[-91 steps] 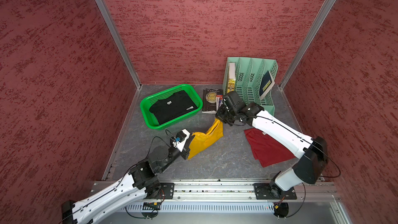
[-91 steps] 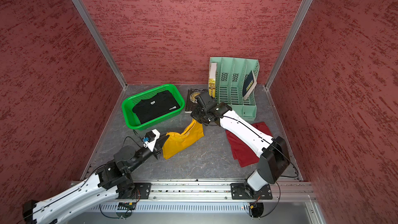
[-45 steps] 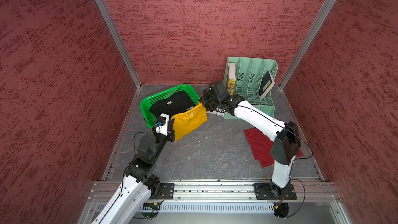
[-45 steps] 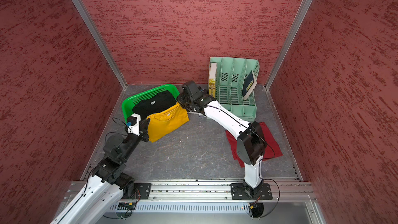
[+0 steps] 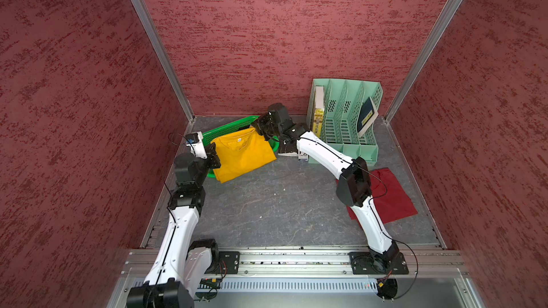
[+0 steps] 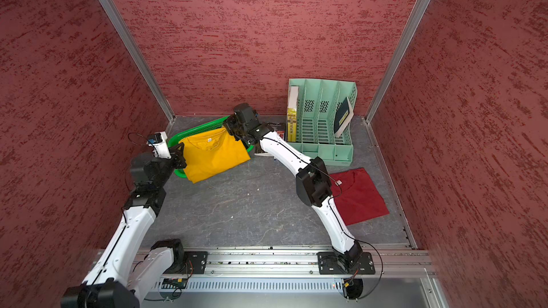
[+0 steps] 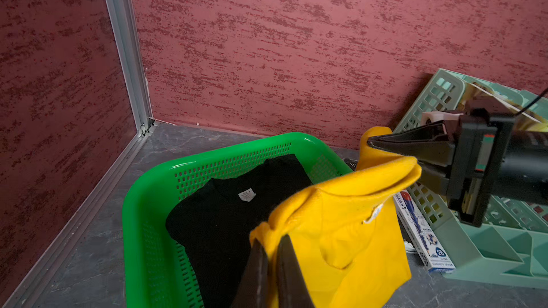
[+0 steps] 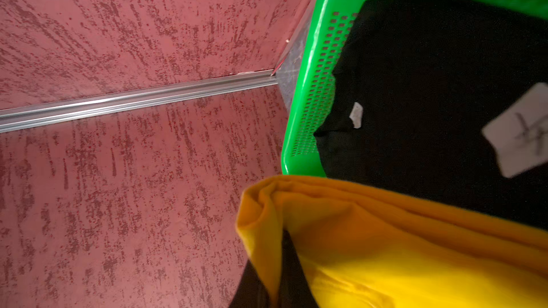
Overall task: Put the folded t-shirts into the basket
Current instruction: Place the T-shirt in the bin.
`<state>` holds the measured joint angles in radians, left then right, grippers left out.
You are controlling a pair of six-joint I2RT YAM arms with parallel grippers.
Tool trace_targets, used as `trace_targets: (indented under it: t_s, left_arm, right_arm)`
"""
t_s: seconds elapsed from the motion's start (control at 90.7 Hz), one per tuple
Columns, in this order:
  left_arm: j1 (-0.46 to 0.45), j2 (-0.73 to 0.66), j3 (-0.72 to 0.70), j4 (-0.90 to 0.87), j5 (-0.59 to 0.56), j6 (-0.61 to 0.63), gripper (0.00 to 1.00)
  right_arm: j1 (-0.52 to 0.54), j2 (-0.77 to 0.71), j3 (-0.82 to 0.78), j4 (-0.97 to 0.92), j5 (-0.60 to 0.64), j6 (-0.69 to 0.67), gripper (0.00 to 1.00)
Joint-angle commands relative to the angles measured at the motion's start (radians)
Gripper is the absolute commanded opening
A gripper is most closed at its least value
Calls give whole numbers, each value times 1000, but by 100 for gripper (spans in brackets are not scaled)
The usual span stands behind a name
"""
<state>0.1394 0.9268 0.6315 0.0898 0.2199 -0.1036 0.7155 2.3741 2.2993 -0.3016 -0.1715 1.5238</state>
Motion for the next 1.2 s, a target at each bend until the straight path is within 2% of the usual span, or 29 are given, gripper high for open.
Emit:
trace_targets:
  t_s: [0.0,0.121,0.43,0.683,0.827,1.19]
  left_arm:
    - [18,94,40,63,85,-4,0]
    - [27,193,64,70,80,23,0]
    - [52,418,179,19,82,128,0]
    - [58,520,213,46,66,187,0]
    - [66,574,214,105,86,205,0]
    - [87,681,248,186,123,211,0]
  right_arm:
    - [2,102,108,83,-12,66,4]
    - [-2,183,201,61,30,68,5]
    - [-20,233,201,54,122,64,10]
    - [-41,304,207,139,147,88,12]
    - [-46,355,304,153,161,26,16]
    - [-56,382,301,206,178,48,17]
